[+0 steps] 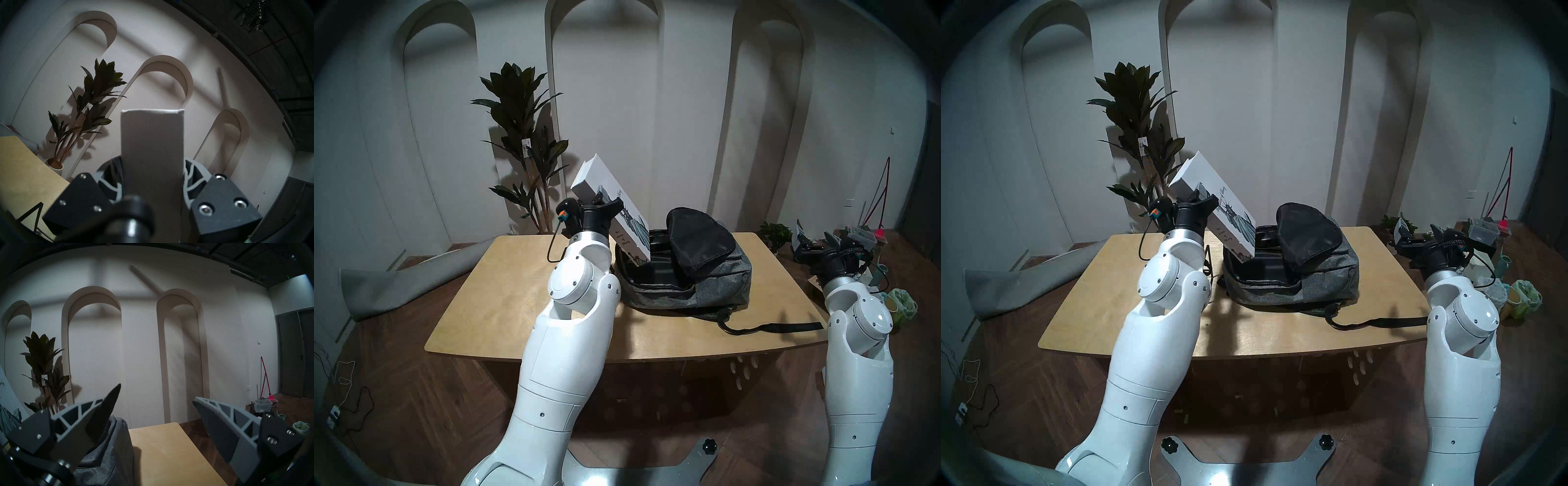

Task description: Put the book into the bag and close the bag

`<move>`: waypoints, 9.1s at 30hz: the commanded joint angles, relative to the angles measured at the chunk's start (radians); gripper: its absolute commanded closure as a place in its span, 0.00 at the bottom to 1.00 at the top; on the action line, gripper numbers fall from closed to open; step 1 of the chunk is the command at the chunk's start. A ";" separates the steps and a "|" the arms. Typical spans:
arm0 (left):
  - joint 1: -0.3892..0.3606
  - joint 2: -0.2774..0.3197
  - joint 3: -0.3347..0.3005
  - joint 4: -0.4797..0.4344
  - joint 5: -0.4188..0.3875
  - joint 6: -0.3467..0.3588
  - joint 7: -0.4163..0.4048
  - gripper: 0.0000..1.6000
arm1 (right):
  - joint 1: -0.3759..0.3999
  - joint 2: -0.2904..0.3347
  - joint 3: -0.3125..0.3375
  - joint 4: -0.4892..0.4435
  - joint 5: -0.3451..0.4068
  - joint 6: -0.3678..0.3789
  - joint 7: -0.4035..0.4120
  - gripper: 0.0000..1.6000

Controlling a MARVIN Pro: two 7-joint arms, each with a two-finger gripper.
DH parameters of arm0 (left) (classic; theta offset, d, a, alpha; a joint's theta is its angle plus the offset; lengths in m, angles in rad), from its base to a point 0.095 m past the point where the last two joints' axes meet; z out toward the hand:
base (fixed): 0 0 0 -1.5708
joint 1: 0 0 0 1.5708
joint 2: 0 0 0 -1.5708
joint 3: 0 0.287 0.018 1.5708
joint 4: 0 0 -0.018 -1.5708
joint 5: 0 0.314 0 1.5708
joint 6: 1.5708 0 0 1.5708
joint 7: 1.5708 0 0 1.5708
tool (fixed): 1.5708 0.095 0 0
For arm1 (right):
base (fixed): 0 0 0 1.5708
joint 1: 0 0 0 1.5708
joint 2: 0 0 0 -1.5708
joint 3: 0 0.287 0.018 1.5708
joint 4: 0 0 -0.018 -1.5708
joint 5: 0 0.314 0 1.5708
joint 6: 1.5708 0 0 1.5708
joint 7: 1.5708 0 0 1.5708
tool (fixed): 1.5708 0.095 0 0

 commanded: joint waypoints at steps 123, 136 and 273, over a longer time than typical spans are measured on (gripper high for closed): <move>-0.341 -0.232 0.354 0.869 -0.332 -0.703 0.177 1.00 | 0.077 0.101 0.033 0.141 -0.043 -0.124 0.183 0.00; -0.388 -0.273 0.372 0.985 -0.331 -0.722 0.179 1.00 | 0.091 0.103 0.030 0.167 -0.043 -0.133 0.195 0.00; -0.373 0.480 0.611 0.409 0.245 -0.142 0.795 0.00 | 0.263 -0.032 -0.161 0.226 0.058 0.129 0.112 0.00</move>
